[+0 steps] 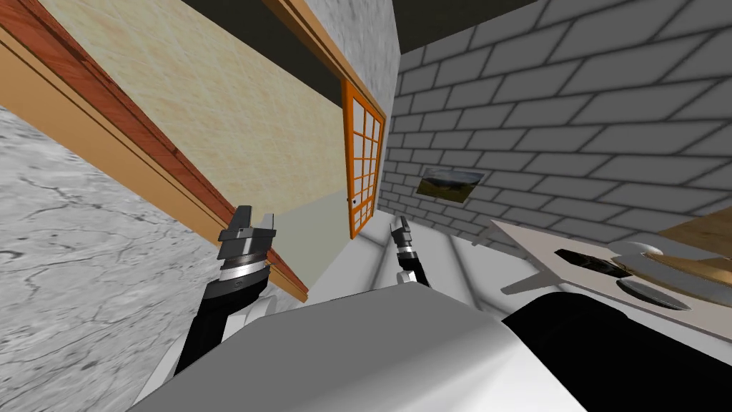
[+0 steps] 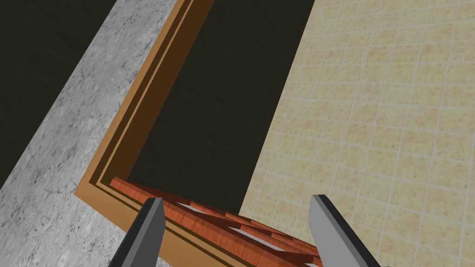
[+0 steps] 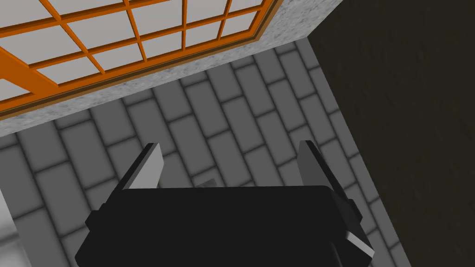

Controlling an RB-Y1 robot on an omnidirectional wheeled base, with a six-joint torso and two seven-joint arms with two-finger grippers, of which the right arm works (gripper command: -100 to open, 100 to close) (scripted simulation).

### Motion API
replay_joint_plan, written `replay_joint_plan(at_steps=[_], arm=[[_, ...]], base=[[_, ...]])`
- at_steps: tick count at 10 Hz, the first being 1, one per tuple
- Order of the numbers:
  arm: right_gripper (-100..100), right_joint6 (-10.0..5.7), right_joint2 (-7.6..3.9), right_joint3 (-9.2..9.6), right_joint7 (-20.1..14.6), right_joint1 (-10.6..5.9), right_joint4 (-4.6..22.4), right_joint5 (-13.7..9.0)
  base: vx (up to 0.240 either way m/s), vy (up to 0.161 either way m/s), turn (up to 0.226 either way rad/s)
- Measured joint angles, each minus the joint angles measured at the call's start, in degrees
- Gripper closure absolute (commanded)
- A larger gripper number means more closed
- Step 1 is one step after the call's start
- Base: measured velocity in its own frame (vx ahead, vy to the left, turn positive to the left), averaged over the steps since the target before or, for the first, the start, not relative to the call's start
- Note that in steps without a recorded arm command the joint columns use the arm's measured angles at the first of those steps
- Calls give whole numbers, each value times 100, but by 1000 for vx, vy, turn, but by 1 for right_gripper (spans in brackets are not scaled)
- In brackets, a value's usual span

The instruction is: Push the door open

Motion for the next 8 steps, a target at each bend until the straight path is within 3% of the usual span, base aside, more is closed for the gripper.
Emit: replay_joint_plan(at_steps=[8], arm=[[-100, -361, -95, 315, -815, -349, 1003, -438]], base=[[119, -90, 188]])
